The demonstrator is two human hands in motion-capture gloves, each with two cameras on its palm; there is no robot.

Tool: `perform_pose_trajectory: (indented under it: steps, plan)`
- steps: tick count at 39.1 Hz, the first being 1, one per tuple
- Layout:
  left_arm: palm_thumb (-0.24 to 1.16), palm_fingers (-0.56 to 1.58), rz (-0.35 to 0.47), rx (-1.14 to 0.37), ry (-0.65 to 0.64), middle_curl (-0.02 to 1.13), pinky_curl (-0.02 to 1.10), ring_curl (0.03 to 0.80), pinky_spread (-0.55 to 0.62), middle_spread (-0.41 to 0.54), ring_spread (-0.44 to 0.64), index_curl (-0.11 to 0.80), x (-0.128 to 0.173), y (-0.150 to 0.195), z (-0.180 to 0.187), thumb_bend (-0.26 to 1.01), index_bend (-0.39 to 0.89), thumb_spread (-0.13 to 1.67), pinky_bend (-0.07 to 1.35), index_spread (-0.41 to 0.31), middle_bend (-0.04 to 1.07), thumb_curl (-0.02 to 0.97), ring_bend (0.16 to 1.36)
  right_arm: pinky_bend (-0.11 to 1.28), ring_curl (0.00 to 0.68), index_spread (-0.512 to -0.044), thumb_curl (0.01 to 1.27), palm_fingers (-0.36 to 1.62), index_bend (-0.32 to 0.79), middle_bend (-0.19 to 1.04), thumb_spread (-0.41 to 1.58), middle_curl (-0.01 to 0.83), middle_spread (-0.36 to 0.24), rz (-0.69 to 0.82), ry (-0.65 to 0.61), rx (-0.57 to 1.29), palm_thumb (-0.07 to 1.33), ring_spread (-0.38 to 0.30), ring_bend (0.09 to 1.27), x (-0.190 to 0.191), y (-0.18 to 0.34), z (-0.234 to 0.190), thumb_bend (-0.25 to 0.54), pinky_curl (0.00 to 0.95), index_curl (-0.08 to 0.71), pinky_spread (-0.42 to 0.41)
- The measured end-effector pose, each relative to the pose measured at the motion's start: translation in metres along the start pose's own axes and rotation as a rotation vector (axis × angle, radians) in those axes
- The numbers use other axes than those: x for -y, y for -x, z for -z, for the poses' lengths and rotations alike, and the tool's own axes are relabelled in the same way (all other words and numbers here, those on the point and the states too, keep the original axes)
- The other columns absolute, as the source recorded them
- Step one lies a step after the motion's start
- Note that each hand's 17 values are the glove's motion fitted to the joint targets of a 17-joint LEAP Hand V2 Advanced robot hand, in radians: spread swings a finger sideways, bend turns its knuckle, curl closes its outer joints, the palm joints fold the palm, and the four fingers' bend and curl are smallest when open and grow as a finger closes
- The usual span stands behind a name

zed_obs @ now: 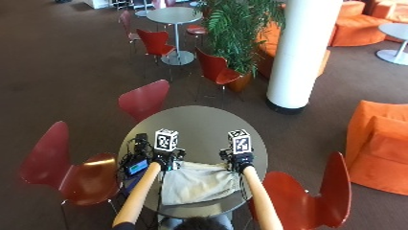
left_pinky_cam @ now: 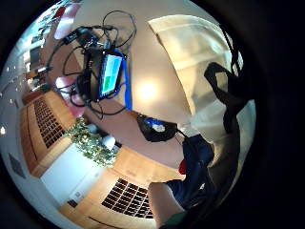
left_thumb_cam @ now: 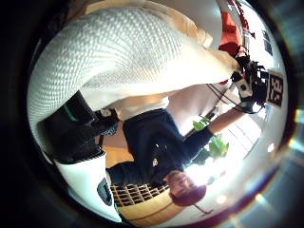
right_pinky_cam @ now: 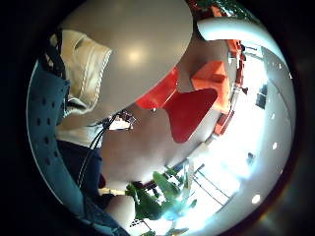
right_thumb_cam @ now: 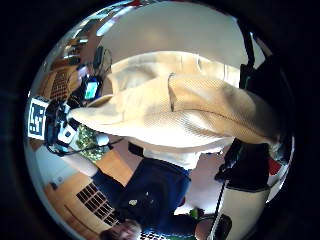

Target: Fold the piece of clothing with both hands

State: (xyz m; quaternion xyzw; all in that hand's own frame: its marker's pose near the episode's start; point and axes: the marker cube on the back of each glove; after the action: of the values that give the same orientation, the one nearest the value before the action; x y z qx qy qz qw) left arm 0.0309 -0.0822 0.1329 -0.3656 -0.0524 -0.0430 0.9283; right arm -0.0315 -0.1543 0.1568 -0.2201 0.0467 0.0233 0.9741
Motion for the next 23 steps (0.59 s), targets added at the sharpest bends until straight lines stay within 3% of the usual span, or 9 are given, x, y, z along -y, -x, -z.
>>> perform_pose_trajectory:
  steps: [4,9,11,12,13,16,20,23]
  plan:
    - [0.79,1.19,-0.070,-0.076,-0.135,0.61,0.49,0.459,-0.38,-0.316,-0.34,0.556,0.031,-0.009,-0.002,0.00,0.18,1.06,0.65,-0.303,0.43,0.730,0.48,0.54,0.453,-0.284,0.72,1.17,0.15,0.26,0.43,0.516,-0.207,-0.084,0.014,0.054,1.01,-0.223,0.47,0.004,0.015,-0.001,-0.026,0.388,0.419,-0.309]
    - [0.78,1.08,0.041,-0.113,-0.228,0.61,0.48,0.455,-0.35,-0.299,-0.32,0.558,0.071,-0.007,-0.023,0.00,0.17,1.12,0.60,-0.283,0.41,0.725,0.45,0.58,0.468,-0.287,0.73,1.01,0.00,0.23,0.52,0.510,-0.212,-0.176,-0.153,0.059,1.03,-0.227,0.50,0.034,0.018,-0.023,-0.010,0.406,0.350,-0.302]
    - [0.74,0.90,0.057,-0.136,-0.345,0.60,0.47,0.448,-0.31,-0.268,-0.28,0.544,0.071,-0.004,-0.023,-0.02,0.14,1.17,0.53,-0.252,0.36,0.700,0.41,0.65,0.479,-0.291,0.72,0.85,-0.03,0.14,0.62,0.488,-0.211,-0.213,-0.205,0.059,1.02,-0.221,0.51,0.034,0.015,-0.025,-0.004,0.429,0.322,-0.300]
    - [0.68,0.70,0.057,-0.151,-0.396,0.59,0.46,0.461,-0.25,-0.231,-0.22,0.544,0.069,-0.003,-0.023,-0.04,0.15,1.20,0.47,-0.227,0.30,0.675,0.41,0.69,0.488,-0.287,0.71,0.78,-0.07,0.13,0.72,0.481,-0.191,-0.236,-0.206,0.067,0.97,-0.208,0.53,0.031,0.014,-0.026,-0.024,0.443,0.298,-0.288]
    - [0.66,0.69,0.054,-0.166,-0.436,0.62,0.48,0.484,-0.23,-0.217,-0.20,0.551,0.066,-0.003,-0.023,-0.04,0.16,1.22,0.48,-0.218,0.31,0.666,0.42,0.71,0.494,-0.286,0.70,0.77,-0.06,0.14,0.76,0.479,-0.187,-0.261,-0.192,0.081,0.96,-0.205,0.54,0.028,0.011,-0.028,-0.020,0.447,0.289,-0.285]
    - [0.63,0.51,0.032,-0.217,-0.532,0.58,0.44,0.455,-0.12,-0.153,-0.10,0.562,0.052,-0.002,-0.023,-0.03,0.24,1.26,0.35,-0.194,0.22,0.636,0.36,0.76,0.488,-0.259,0.67,0.75,-0.09,0.16,0.89,0.467,-0.168,-0.342,-0.106,0.150,0.86,-0.195,0.58,0.014,0.003,-0.033,-0.056,0.444,0.219,-0.259]
    - [0.57,0.47,-0.079,-0.290,-0.666,0.53,0.40,0.423,-0.01,-0.084,0.00,0.555,0.033,-0.010,-0.031,-0.03,0.25,1.30,0.28,-0.160,0.14,0.599,0.32,0.79,0.471,-0.205,0.60,0.80,-0.07,0.21,1.03,0.467,-0.112,-0.409,-0.046,0.261,0.70,-0.172,0.63,0.006,-0.011,-0.042,-0.081,0.429,0.155,-0.227]
    - [0.55,0.49,-0.127,-0.297,-0.635,0.48,0.37,0.394,0.04,-0.051,0.05,0.545,0.029,-0.017,-0.048,-0.02,0.25,1.33,0.25,-0.144,0.14,0.578,0.31,0.80,0.469,-0.181,0.56,0.80,-0.05,0.23,1.10,0.470,-0.086,-0.451,-0.007,0.265,0.62,-0.152,0.65,0.001,-0.014,-0.053,-0.065,0.426,0.126,-0.211]
